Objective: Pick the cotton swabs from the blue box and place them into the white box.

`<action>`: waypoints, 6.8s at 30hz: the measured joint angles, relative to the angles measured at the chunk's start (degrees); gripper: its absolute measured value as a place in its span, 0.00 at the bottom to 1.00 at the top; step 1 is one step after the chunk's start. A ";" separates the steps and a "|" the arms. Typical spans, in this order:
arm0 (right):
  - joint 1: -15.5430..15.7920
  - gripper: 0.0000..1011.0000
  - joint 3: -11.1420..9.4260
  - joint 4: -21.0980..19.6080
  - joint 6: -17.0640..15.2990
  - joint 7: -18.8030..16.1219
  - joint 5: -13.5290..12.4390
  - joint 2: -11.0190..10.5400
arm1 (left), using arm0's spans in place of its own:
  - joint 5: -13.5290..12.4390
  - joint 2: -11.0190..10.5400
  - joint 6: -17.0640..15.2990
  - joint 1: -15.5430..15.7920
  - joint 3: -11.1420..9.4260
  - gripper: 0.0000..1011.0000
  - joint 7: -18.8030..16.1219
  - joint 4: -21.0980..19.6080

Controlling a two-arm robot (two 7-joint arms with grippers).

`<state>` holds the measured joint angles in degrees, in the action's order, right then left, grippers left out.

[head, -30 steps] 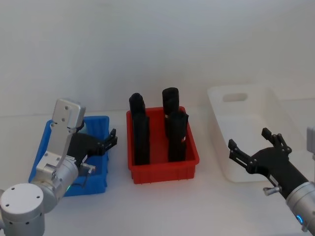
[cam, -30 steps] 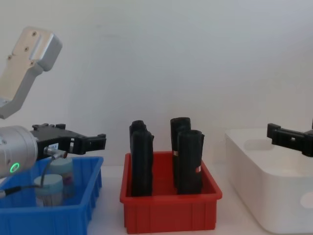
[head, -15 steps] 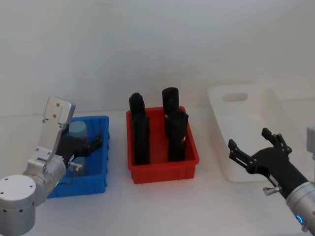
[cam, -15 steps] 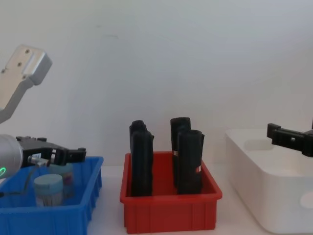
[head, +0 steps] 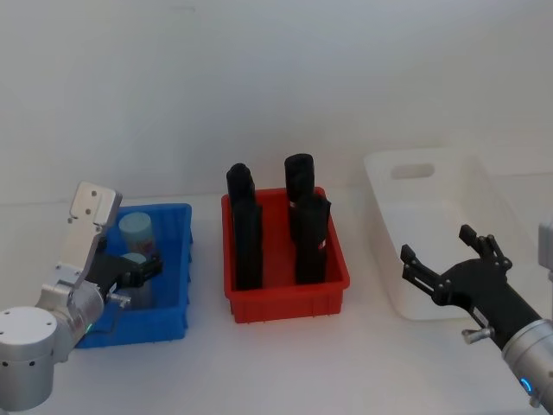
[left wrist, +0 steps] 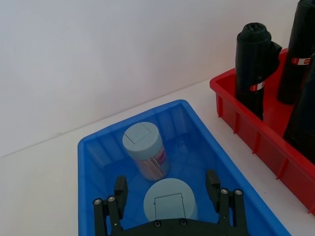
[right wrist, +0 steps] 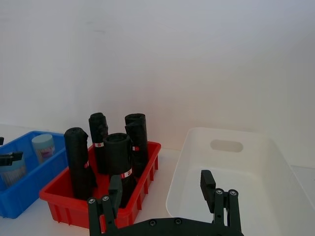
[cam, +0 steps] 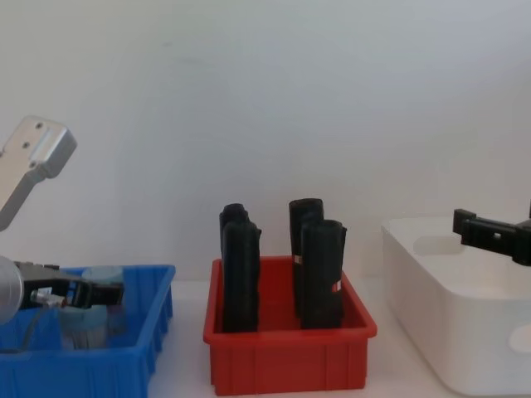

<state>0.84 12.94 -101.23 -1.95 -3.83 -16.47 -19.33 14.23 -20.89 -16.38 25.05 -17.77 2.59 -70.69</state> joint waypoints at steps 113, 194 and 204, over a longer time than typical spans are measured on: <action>0.00 0.99 0.00 0.00 0.00 0.00 0.00 0.00 | 2.04 0.03 -10.70 1.90 -0.94 0.66 31.17 -19.41; -15.59 0.99 6.21 15.15 -1.88 -26.14 8.64 8.28 | 1.82 1.24 -12.50 3.02 -2.51 0.66 35.94 -20.06; -17.41 0.92 6.98 17.81 -1.49 -27.08 8.01 9.76 | 1.82 1.24 -12.50 3.02 -2.51 0.66 35.93 -20.06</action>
<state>-16.57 19.91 -83.42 -3.44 -30.91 -8.46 -9.58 16.05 -19.65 -28.88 28.07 -20.28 38.52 -90.75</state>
